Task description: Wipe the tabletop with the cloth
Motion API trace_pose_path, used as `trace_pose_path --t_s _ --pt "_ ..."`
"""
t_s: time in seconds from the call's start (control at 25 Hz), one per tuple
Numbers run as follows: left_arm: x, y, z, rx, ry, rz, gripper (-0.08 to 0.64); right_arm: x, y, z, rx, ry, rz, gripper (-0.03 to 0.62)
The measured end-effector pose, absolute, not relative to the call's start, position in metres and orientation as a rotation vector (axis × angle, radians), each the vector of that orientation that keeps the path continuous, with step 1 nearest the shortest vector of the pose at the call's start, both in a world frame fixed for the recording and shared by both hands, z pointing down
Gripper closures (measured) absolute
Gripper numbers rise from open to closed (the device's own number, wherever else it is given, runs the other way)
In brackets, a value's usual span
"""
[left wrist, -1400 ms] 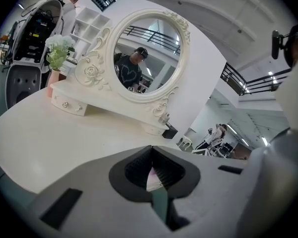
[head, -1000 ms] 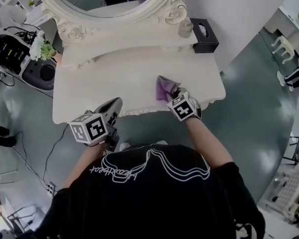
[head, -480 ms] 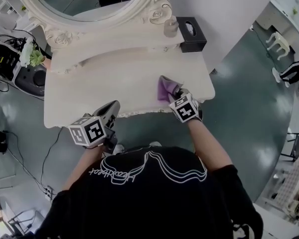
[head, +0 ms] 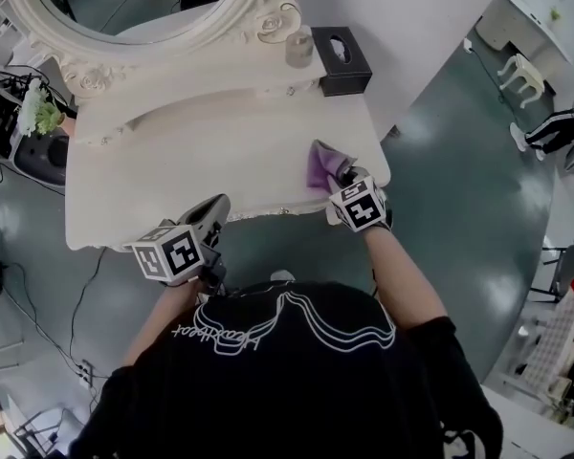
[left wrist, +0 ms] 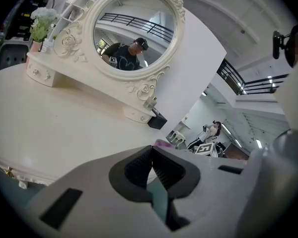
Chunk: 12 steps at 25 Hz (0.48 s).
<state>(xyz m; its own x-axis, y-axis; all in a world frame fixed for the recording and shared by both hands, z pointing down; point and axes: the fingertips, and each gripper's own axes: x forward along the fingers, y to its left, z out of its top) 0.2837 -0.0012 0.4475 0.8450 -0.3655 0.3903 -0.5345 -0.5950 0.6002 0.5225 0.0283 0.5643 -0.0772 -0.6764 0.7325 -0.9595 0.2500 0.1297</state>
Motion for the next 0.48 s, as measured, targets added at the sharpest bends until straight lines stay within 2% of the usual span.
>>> trace_pose_path --t_s 0.48 --pt "0.311 0.017 0.462 2.257 -0.620 0.294 0.555 0.602 0.053 0.566 1.612 -1.701 0.535 0.549"
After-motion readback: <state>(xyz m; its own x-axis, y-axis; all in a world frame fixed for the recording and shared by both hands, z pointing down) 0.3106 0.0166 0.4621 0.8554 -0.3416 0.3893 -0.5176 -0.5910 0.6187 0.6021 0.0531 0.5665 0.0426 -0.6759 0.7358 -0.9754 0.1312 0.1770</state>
